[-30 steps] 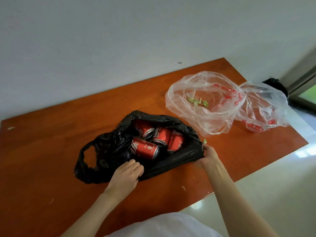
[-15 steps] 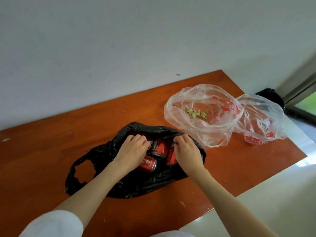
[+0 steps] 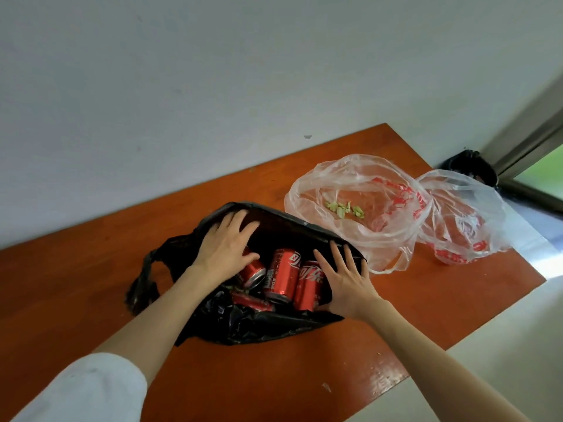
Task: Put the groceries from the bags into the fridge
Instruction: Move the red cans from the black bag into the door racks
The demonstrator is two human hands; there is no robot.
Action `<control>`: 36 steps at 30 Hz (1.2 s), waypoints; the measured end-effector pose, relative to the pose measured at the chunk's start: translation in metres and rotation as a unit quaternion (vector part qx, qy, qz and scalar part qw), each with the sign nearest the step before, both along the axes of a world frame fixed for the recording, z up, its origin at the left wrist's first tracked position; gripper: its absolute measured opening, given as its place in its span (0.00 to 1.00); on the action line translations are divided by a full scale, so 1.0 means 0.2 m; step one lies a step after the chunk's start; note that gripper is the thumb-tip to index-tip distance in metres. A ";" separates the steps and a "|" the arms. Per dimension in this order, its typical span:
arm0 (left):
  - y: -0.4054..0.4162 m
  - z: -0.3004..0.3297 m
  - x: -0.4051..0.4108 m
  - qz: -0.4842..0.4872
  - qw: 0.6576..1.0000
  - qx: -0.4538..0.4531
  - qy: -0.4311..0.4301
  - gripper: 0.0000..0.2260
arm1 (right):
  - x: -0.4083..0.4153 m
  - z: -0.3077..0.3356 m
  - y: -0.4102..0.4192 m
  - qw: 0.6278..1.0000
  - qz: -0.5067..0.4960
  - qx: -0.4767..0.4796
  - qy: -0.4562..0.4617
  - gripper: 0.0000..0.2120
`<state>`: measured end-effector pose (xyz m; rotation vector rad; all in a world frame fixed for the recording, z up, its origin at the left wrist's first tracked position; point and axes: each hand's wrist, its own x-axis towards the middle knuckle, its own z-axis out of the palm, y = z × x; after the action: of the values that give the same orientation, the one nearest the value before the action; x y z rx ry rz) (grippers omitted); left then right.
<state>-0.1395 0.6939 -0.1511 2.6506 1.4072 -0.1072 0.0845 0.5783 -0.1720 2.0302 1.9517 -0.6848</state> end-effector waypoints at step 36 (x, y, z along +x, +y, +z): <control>-0.20 -0.18 0.34 0.148 0.963 -0.219 0.054 0.34 | -0.13 -0.16 -0.06 0.753 -0.507 -0.048 0.417 0.10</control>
<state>-0.0713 0.6544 -0.1867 2.0844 1.5775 -0.4756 0.0591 0.5666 -0.2050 2.9124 0.7312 -2.1505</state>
